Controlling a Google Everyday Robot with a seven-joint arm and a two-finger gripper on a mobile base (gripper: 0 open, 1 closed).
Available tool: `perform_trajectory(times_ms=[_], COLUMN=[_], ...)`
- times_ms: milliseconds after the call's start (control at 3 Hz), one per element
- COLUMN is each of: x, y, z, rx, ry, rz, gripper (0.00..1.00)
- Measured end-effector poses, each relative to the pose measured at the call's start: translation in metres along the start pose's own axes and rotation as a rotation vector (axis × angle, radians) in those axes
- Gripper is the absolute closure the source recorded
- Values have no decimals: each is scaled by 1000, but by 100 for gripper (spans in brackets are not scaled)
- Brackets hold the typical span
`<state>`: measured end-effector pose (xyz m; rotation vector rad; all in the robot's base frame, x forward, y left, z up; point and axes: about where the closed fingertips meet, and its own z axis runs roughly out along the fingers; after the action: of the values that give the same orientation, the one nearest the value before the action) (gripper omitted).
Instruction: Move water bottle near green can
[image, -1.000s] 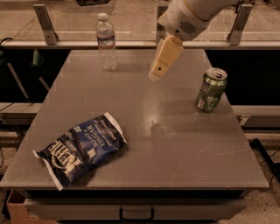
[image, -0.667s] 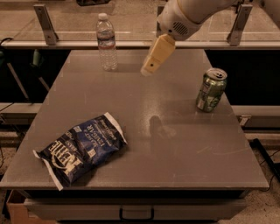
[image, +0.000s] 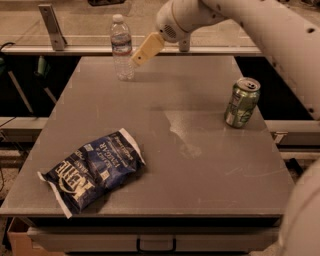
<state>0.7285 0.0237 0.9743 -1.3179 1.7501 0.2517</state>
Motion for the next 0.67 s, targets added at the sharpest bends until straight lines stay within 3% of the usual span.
perform_trajectory(times_ms=[333, 667], x=[-15, -30], y=[-19, -18], z=[42, 71], rx=[9, -15], ry=[-92, -156], rz=[66, 123], gripper=[0, 0])
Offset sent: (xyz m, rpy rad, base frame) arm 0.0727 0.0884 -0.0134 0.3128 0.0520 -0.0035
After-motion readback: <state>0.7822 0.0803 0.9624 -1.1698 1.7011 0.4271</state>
